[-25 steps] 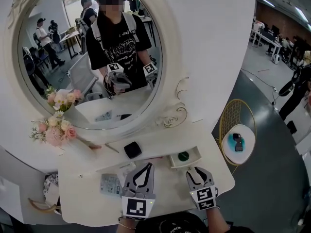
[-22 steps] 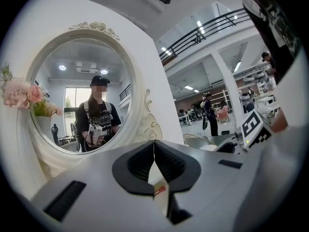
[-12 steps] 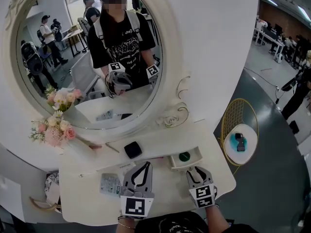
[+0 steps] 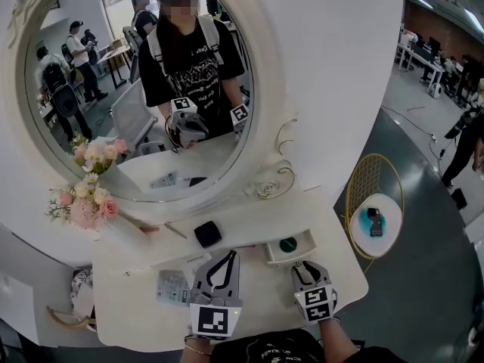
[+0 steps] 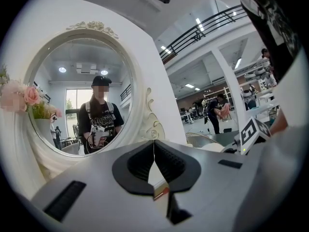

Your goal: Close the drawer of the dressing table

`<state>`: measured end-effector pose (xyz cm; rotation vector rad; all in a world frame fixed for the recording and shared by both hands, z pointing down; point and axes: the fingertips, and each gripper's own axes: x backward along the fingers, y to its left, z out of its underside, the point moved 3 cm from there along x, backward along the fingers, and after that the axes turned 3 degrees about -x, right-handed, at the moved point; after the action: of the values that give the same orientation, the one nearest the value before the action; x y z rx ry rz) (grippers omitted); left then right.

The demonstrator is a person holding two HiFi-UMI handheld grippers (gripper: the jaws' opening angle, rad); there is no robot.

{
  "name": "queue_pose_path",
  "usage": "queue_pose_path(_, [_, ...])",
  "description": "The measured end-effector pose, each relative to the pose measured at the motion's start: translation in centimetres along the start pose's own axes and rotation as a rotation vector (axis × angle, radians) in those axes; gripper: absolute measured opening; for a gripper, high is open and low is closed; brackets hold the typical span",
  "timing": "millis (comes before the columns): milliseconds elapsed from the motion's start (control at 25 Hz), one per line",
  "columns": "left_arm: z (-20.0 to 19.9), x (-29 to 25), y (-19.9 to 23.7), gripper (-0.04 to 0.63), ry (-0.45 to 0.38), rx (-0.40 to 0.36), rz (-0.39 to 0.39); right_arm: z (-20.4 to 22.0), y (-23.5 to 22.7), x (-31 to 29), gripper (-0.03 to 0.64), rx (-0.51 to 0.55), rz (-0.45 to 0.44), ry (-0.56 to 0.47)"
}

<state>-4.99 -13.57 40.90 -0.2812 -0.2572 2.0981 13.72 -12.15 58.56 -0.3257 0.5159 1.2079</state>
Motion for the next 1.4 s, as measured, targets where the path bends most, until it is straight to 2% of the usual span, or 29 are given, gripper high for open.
queue_pose_path(520, [0.6, 0.1, 0.5, 0.017, 0.007, 0.013, -0.029, 0.0, 0.2, -0.5, 0.112, 0.017, -0.001, 0.009])
queue_pose_path(1400, [1.2, -0.2, 0.3, 0.017, 0.033, 0.011, -0.024, -0.4, 0.0, -1.0, 0.11, 0.014, -0.001, 0.022])
